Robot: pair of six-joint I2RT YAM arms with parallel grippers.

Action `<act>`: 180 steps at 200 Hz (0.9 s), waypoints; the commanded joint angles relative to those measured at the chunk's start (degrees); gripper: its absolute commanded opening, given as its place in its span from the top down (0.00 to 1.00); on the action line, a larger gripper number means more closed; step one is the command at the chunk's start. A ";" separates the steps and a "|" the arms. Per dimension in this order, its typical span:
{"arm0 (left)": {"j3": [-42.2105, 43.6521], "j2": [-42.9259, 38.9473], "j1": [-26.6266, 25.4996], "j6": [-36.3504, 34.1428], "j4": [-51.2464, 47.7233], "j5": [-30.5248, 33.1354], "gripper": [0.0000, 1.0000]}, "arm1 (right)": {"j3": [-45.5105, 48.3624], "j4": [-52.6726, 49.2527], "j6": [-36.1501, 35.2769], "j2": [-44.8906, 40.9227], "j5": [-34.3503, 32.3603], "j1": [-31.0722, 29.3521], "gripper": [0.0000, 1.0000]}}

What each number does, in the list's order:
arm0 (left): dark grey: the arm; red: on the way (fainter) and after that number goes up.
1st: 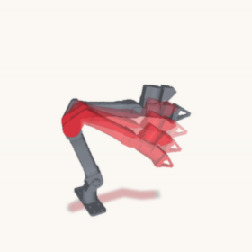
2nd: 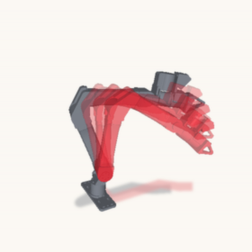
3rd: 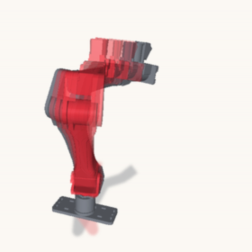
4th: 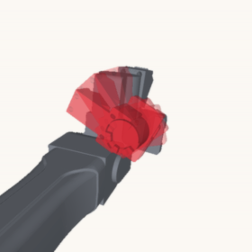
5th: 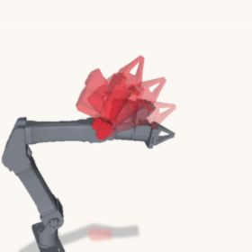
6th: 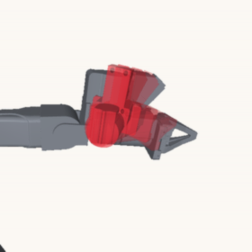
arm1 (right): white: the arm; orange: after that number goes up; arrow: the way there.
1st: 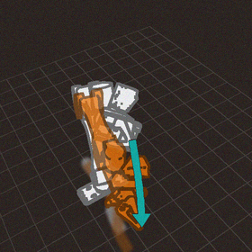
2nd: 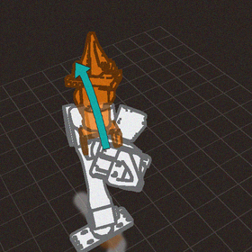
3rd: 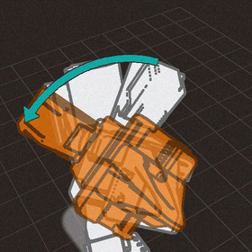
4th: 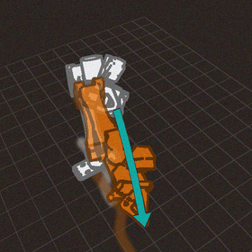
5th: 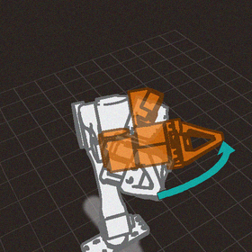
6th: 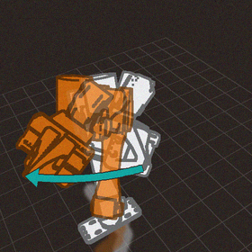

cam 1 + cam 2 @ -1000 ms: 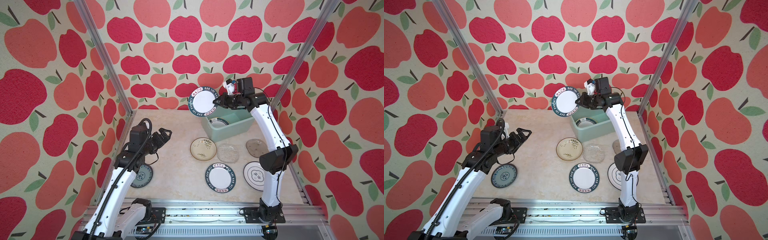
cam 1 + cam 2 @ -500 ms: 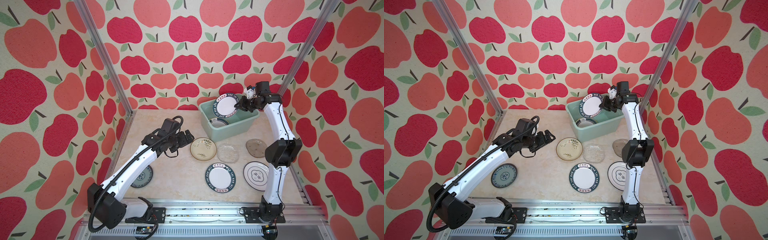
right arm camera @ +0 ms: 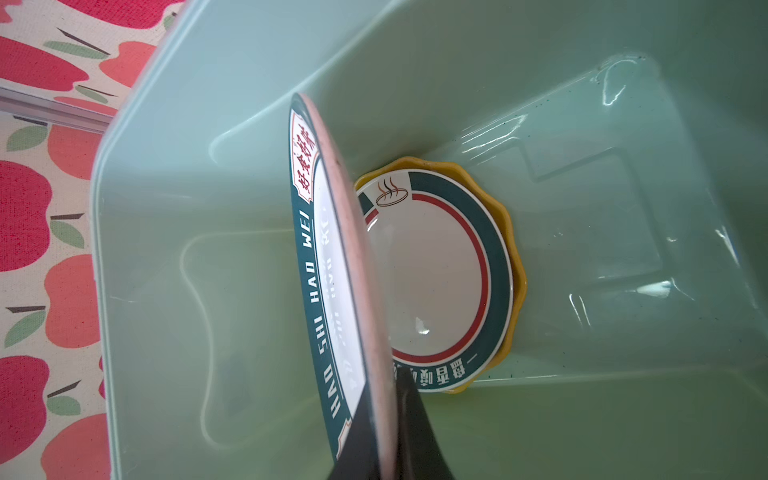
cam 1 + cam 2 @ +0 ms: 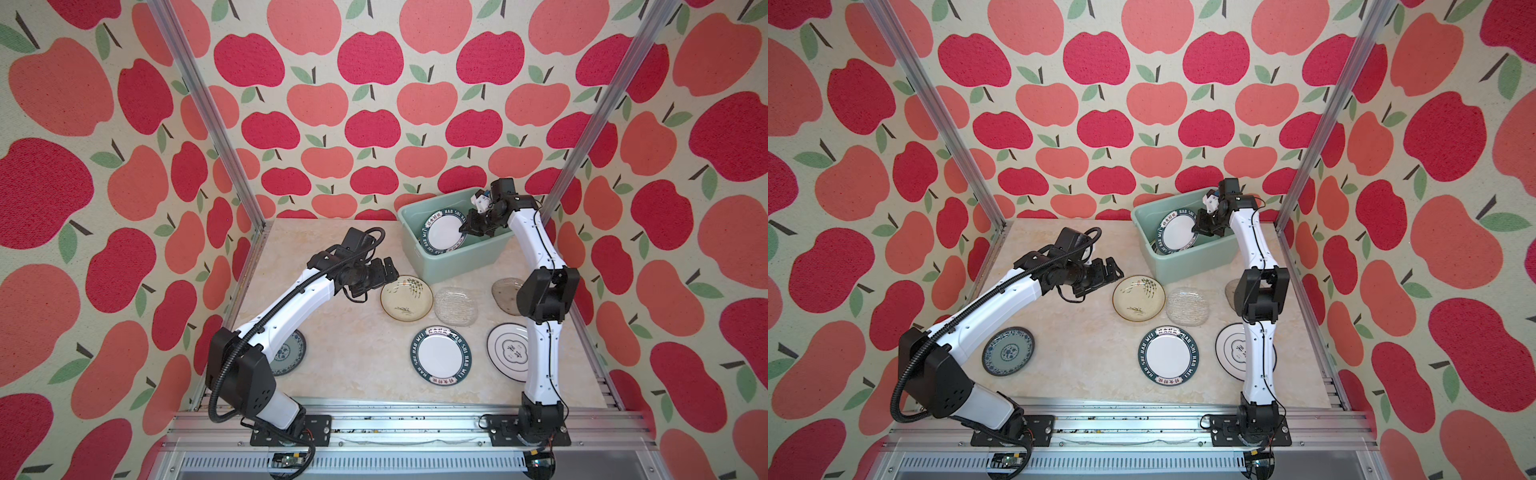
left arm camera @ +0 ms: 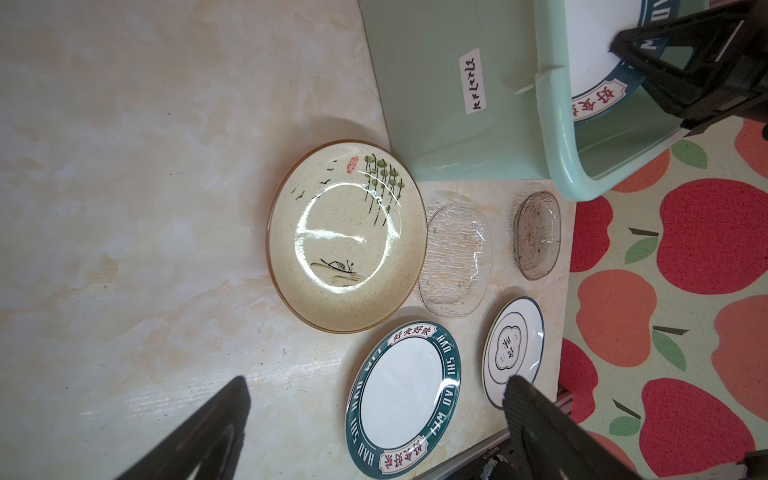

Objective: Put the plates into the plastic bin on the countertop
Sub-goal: 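Carry the green-rimmed plate with the right gripper and lower it into the bin, then open the right gripper to lay the plate on the yellow plate, then raise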

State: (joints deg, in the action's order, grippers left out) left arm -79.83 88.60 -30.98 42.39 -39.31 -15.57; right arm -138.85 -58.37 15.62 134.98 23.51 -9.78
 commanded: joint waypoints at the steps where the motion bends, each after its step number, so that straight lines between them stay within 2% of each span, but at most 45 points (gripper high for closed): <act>1: -2.50 1.31 -0.21 -2.11 -2.66 -1.04 0.02 | -0.95 0.71 -1.82 2.45 1.61 -0.93 1.00; 61: -2.69 2.17 -0.20 -2.20 -2.88 -0.97 0.00 | -0.41 0.98 -2.87 4.55 1.40 -1.72 1.00; 107: -2.81 2.86 -0.22 -2.55 -3.14 -0.97 0.00 | 2.01 1.32 -3.54 4.75 -0.16 -2.07 0.88; 180: -3.06 4.23 -0.21 -2.74 -3.16 -1.04 0.01 | 3.23 1.68 -4.45 5.34 -2.96 -2.70 0.80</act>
State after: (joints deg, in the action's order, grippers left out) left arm -81.10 91.77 -30.98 40.86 -40.99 -15.94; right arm -136.25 -57.17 13.02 139.37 21.61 -11.73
